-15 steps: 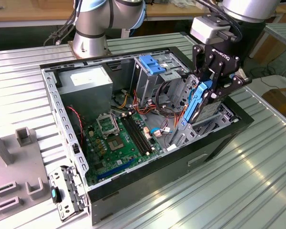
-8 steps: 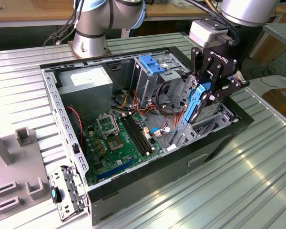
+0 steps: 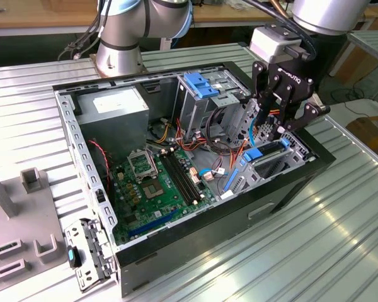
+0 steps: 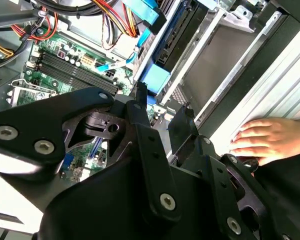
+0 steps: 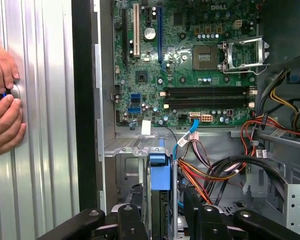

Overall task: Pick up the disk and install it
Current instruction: 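Insert the disk into the insertion slot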

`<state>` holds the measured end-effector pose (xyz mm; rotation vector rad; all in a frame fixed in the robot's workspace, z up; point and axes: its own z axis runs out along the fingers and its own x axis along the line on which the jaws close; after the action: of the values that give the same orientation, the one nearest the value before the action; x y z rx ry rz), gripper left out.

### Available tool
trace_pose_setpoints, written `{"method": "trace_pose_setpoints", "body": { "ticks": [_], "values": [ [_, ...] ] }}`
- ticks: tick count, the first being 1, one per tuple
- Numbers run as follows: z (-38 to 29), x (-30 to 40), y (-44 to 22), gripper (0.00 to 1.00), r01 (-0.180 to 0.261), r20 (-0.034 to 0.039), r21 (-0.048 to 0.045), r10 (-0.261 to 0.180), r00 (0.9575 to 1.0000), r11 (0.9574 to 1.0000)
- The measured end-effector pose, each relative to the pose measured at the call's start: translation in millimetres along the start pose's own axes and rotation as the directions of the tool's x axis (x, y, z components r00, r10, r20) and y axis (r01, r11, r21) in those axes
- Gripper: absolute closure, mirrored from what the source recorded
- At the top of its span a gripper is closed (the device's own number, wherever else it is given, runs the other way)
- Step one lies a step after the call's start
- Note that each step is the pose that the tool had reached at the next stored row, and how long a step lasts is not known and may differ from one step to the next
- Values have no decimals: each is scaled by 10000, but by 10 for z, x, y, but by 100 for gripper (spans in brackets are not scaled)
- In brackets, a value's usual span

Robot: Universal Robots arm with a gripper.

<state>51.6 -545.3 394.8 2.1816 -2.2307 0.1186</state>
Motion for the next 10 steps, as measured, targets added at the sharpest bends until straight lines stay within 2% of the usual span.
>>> {"method": "trace_pose_setpoints", "body": {
  "ticks": [2, 3, 4, 6, 7, 8, 9, 10],
  "values": [
    [2, -1, -4, 57, 0, 0, 0, 0, 10000, 10000],
    [8, -1, -17, 69, 1, 1, 0, -1, 10000, 10000],
    [14, -1, -42, 69, 1, 2, 0, -1, 10000, 10000],
    [20, -3, -86, 82, 0, 0, 0, 0, 10000, 10000],
    [27, -5, -132, 88, 0, 2, 0, 0, 10000, 10000],
    [32, -6, -167, 89, 0, 2, 0, 0, 10000, 10000],
    [42, -8, -246, 89, 0, 1, -4, 0, 10000, 10000],
    [47, -9, -276, 89, 0, 1, -7, 0, 10000, 10000]
  ]
}}
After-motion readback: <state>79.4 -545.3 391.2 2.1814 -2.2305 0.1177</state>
